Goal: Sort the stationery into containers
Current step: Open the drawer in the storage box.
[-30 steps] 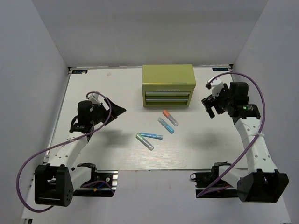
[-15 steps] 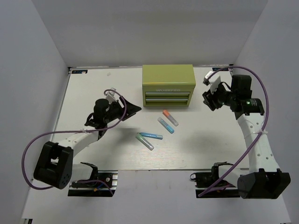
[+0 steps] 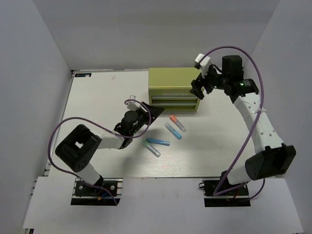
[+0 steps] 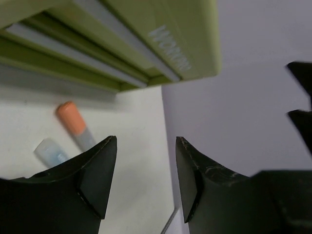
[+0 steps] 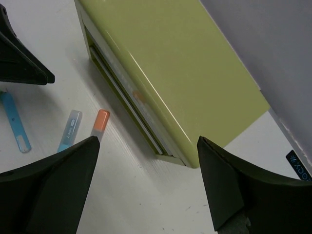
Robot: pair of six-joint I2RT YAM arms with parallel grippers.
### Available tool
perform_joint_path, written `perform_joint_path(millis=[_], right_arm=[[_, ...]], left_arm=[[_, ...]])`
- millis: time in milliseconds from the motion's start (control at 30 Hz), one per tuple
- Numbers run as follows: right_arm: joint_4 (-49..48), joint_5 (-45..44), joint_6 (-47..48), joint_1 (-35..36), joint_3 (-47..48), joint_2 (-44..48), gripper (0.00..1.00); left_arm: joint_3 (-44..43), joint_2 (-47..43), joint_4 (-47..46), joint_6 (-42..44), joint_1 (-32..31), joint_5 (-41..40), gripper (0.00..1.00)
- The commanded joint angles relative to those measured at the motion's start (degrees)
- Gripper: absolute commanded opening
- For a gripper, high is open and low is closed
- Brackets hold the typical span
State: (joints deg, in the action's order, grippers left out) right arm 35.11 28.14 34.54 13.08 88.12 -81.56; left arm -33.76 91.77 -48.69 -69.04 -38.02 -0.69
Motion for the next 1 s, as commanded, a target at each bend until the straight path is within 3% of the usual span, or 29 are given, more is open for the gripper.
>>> perform_joint_path(millis=[0,300,667,967], right_arm=[[-4.8,-6.1,-3.8,2.1,2.2,-2.5,0.86],[-6.3,-12.8,-7.8,3.7,7.9,-9.9,0.80],[-4.1,-11.5,-4.8,4.4,9.2,-12.8,0.70],[-3.2,-8.2,-4.0,4.8,9.4,-13.0,0.66]], left_arm=[[-3.0,3.7,-11.4,-2.8,-2.1,-12.4,0.62],[-10.2,19.3,-27.8,-3.9,-6.0,-21.3,0.60],[-17.0,26.0,-28.4,-3.4,-7.1,-24.6,0.60],[-17.6,27.8,-25.1,-4.0,-7.1,-26.3,0.54]])
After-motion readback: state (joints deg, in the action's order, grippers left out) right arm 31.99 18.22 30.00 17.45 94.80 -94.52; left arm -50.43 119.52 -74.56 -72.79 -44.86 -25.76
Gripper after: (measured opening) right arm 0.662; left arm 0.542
